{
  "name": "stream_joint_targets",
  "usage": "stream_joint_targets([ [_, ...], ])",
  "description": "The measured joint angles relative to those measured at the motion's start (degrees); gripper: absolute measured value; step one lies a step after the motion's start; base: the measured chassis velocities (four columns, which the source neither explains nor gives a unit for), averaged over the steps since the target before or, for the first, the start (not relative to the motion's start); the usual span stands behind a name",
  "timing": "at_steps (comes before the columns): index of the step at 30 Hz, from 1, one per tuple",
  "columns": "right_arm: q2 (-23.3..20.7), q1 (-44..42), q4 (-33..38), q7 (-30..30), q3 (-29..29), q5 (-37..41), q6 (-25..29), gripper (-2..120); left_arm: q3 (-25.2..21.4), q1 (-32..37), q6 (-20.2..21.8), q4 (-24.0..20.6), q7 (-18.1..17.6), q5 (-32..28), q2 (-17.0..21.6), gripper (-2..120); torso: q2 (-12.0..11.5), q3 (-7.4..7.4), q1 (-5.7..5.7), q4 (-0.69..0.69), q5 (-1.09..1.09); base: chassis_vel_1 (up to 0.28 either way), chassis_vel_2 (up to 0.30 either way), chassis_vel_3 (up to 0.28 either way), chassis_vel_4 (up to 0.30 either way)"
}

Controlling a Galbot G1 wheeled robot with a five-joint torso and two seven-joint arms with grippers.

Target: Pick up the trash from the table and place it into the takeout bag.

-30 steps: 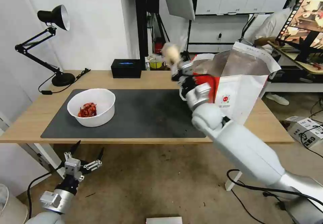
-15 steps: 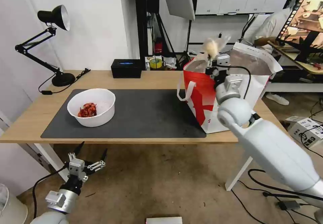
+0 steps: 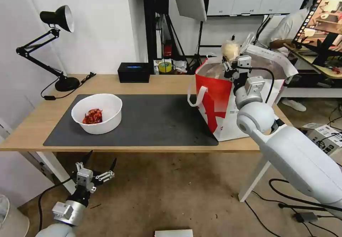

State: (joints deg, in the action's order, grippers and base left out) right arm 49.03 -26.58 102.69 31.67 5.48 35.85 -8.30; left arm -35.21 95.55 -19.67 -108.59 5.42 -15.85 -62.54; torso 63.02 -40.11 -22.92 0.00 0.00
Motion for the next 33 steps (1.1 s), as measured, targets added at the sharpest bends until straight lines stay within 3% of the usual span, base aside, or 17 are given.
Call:
stream_joint_targets([
  [10,-1.66,-1.74,1.74,0.31,-1.33,1.59,-0.68,99,-0.13,0.49,-0.01,-0.59,-0.01,0.21,0.09,100,0.0,0.0,0.0,-0.01,0.0,0.0,0.0,0.0,0.0],
  [23,-3.18,-2.37,3.78,-0.18,-1.52,3.42,-0.66,100,-0.35,0.89,-0.01,-1.39,-0.08,0.67,-0.58,100,0.0,0.0,0.0,-0.01,0.0,0.0,0.0,0.0,0.0],
  [30,-4.11,-4.49,8.93,-1.92,-1.5,6.6,-0.03,100,-1.17,1.02,-0.01,-1.56,-0.1,0.49,-0.54,100,0.0,0.0,0.0,0.0,-0.01,0.0,0.0,0.0,0.0],
  [33,-5.3,-8.35,12.92,-5.79,-2.29,8.97,2.75,100,-1.51,0.75,-0.02,-1.57,-0.12,0.1,-0.34,100,0.0,0.0,0.0,0.0,-0.01,0.0,0.0,0.0,0.0],
])
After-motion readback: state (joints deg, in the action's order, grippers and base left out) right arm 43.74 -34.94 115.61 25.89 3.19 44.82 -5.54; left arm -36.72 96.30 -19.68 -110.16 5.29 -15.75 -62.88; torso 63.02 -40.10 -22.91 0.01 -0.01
